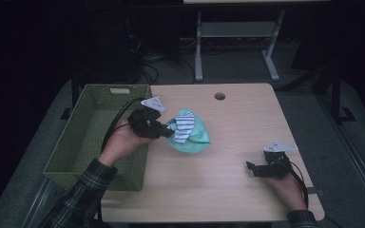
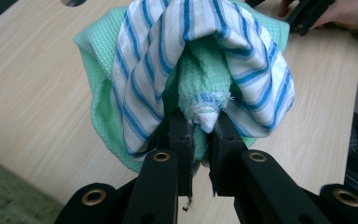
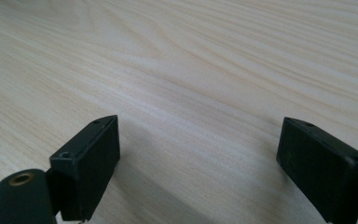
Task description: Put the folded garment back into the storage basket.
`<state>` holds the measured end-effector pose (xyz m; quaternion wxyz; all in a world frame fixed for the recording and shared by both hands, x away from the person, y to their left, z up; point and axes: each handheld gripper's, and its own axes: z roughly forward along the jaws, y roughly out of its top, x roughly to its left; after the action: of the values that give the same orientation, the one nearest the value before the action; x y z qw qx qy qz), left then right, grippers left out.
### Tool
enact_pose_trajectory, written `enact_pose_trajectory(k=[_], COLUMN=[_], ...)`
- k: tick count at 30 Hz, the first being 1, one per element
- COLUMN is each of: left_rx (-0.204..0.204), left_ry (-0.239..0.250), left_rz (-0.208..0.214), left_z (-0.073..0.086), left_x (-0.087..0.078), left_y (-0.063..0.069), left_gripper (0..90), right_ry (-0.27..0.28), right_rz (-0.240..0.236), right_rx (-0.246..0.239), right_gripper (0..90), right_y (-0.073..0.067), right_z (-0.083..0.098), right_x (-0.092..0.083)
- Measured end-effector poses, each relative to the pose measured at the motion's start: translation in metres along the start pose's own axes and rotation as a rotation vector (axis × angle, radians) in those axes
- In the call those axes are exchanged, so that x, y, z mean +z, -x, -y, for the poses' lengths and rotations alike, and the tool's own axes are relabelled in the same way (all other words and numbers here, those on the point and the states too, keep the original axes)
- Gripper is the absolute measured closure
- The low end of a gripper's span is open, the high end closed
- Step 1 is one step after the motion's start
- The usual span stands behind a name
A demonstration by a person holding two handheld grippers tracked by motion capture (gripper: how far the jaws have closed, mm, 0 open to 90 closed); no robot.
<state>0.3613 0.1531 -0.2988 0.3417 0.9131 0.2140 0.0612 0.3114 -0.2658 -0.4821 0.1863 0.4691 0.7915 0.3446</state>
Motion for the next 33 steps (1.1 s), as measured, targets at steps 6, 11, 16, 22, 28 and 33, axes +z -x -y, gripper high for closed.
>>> enact_pose_trajectory(k=[6,11,16,22,28,33], left_rx=[-0.019,-0.033,-0.057,-0.092,-0.114,-0.141], left_ry=[0.012,0.015,0.026,0.038,0.042,0.053], left_rz=[-0.027,-0.055,-0.085,-0.12,-0.148,-0.17], left_z=[0.007,0.012,0.02,0.031,0.042,0.053], left_x=[-0.013,-0.024,-0.038,-0.053,-0.065,-0.075], left_y=[-0.007,-0.012,-0.019,-0.027,-0.032,-0.037], left_gripper=[81.0,81.0,81.0,81.1,81.0,81.0], right_ry=[-0.001,0.0,0.0,0.001,0.001,0.001], right_rz=[-0.001,-0.001,-0.001,0.003,0.003,0.005], right_rx=[0.004,0.0,0.001,0.003,0.004,0.005], right_gripper=[12.7,12.7,12.8,12.8,12.8,12.7], right_y=[0.0,0.0,0.0,0.0,0.0,0.0], right_z=[0.0,0.0,0.0,0.0,0.0,0.0], right_x=[0.0,0.0,0.0,0.0,0.0,0.0])
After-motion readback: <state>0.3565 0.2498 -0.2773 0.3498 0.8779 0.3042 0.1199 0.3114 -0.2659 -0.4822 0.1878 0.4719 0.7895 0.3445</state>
